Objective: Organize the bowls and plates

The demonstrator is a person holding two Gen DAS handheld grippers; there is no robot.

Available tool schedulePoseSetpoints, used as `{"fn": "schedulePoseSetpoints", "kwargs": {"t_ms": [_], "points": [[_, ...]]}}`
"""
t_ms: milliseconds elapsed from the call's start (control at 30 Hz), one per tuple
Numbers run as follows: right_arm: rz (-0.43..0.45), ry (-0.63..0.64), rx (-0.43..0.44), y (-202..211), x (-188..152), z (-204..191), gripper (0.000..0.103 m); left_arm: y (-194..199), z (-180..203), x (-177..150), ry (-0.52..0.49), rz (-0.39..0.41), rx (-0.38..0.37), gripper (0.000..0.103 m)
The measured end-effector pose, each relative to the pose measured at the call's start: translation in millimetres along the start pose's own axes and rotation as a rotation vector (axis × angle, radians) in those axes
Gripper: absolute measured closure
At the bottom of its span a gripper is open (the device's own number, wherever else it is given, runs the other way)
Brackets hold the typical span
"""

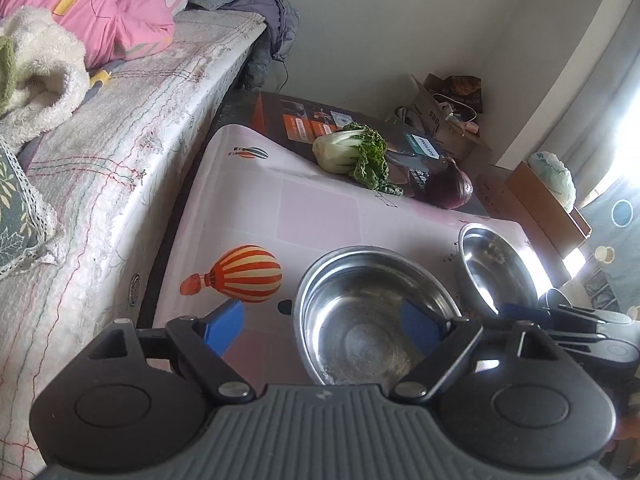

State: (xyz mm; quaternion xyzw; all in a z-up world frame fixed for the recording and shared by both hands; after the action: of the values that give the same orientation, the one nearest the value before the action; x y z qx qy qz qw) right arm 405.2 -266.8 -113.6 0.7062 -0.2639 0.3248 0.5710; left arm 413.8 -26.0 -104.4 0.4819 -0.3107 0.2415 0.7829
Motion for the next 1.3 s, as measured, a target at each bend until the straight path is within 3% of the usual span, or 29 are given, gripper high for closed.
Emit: {"fn": "schedulePoseSetpoints", "kwargs": {"t_ms": [200,367,567,667,767,867,1300], "points": [[-0.015,-0.034,0.014,-13,-10,0,0.065,-13,6,-14,-0.078,-0.084,0.046,0.017],[-0.03,-0.049,0.016,-27,-15,-5,0.067,-23,4,-21,-0.096,-0.12,0.062,0.041],[-0.048,-0.071,0.023,-37,-19,-7,0.081,-30,2,-29,-0.096,-0.159,0.069,0.065],[-0.048,-0.074,0.027,-40,-19,-11,0.089,-32,0,-32,-0.097,-0.179,0.076,0.074],[-0.042,-0.072,0.02,-42,-18,-13,0.09,-34,-2,-35,-0.087,-0.194,0.083,0.081],[-0.041,-0.08,0.018,-42,-19,-13,0.091,-34,-4,-35,-0.079,-0.194,0.09,0.086],[-0.037,-0.114,0.02,-36,-13,-9,0.092,-26,-1,-29,-0.077,-0.174,0.087,0.086]]}}
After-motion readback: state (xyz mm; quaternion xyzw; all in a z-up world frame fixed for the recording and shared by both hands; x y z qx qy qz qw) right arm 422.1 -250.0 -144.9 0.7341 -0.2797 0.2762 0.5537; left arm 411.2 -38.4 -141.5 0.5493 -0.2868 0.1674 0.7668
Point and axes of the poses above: each gripper's, at about its wrist camera, not at the fingertips, and y roughly against the way its jaws point, z to its right, x to its top, the point moved 10 cm from there along -y, roughly the way its jaws point, and after that the axes turned 9 degrees about z, right-handed, at the moved point
